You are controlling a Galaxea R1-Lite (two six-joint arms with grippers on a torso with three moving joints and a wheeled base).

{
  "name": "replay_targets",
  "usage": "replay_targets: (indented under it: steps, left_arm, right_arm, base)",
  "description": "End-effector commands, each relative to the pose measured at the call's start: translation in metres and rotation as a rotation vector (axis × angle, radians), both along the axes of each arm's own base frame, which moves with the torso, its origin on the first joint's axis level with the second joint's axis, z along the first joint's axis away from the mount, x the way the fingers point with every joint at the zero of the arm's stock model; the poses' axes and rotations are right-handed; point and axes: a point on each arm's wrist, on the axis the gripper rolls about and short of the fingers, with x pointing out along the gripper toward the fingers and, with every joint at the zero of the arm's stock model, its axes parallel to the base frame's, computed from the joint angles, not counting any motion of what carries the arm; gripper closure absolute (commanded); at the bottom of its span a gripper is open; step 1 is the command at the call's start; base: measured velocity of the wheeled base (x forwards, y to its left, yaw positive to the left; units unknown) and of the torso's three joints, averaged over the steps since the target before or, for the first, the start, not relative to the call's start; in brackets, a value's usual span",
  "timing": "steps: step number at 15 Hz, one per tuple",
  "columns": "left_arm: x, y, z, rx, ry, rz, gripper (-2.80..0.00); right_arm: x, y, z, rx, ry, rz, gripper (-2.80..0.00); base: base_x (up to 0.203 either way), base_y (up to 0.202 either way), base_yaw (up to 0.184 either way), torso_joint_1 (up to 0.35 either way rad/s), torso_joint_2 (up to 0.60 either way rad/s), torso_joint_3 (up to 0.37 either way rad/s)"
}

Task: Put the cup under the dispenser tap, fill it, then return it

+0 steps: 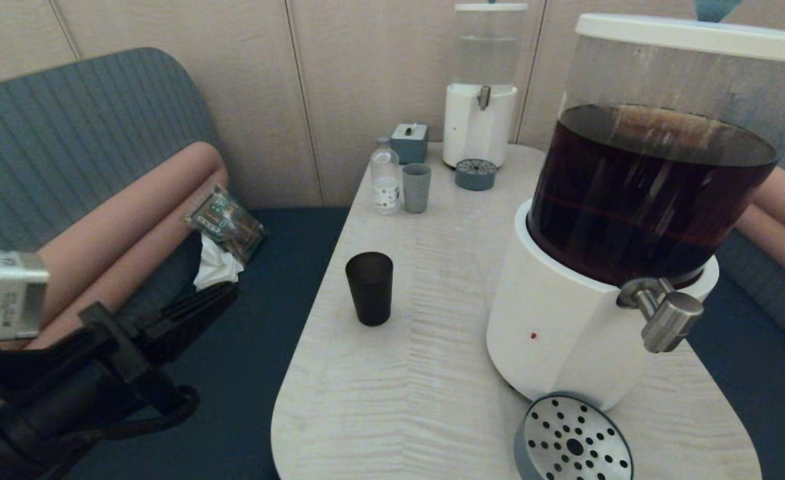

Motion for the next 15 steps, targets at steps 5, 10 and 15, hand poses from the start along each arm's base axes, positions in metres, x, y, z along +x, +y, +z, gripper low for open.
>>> replay_targets:
  steps: [5, 10, 15]
  left_arm:
    - [-0.073, 0.029, 0.041, -0.044, -0.278, 0.135, 0.0]
    - [-0.136, 0.036, 0.041, -0.05, -0.461, 0.232, 0.0]
    - [-0.176, 0.035, 0.018, -0.055, -0.517, 0.254, 0.0]
  right_arm:
    - [0.0, 0.0, -0.001, -0.001, 0.002, 0.001, 0.0]
    - [0.0, 0.0, -0.001, -0.001, 0.002, 0.001, 0.0]
    - [0.0, 0.0, -0.001, -0.001, 0.001, 0.002, 0.0]
  base:
    - [0.0, 0.0, 0.0, 0.0, 0.0, 0.0]
    - [0.0, 0.0, 0.0, 0.0, 0.0, 0.0]
    - [0.0, 0.0, 0.0, 0.0, 0.0, 0.0]
